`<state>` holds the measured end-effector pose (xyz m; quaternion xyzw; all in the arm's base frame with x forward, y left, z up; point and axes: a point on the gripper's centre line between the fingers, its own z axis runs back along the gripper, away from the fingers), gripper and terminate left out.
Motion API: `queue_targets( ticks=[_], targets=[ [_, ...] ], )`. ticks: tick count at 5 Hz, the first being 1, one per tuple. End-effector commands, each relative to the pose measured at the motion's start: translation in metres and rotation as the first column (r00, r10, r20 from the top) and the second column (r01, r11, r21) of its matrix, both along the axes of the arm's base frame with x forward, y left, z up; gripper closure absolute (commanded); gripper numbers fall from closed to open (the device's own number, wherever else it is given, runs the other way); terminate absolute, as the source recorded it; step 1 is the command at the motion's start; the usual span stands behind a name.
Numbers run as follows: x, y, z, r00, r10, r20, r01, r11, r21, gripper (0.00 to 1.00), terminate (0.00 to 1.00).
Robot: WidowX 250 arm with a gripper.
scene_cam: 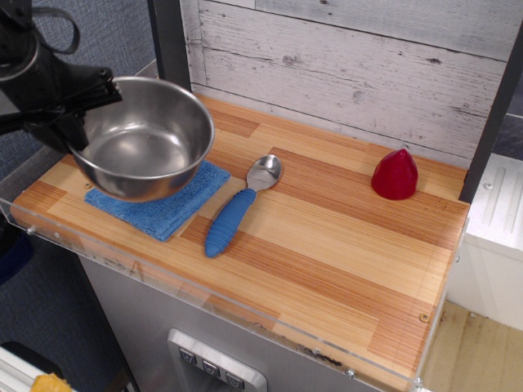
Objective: Move the pot on to the blue towel.
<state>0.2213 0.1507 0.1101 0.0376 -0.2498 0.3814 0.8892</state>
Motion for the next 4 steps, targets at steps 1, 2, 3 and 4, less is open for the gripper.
queue_targets(
  ticks=[1,2,3,4],
  targets=[
    [0.011,0.011,-0.002,1.000,0.015,0.010,-0.015,1.000,0.026,1.00,0.00],
    [0.018,0.012,-0.009,1.000,0.021,-0.001,-0.021,1.000,0.024,1.00,0.00],
    [0.024,0.016,-0.021,0.999,0.032,-0.007,-0.032,0.999,0.006,1.00,0.00],
    [0.027,0.015,-0.028,0.999,0.030,-0.019,-0.030,1.000,0.001,1.00,0.00]
  ],
)
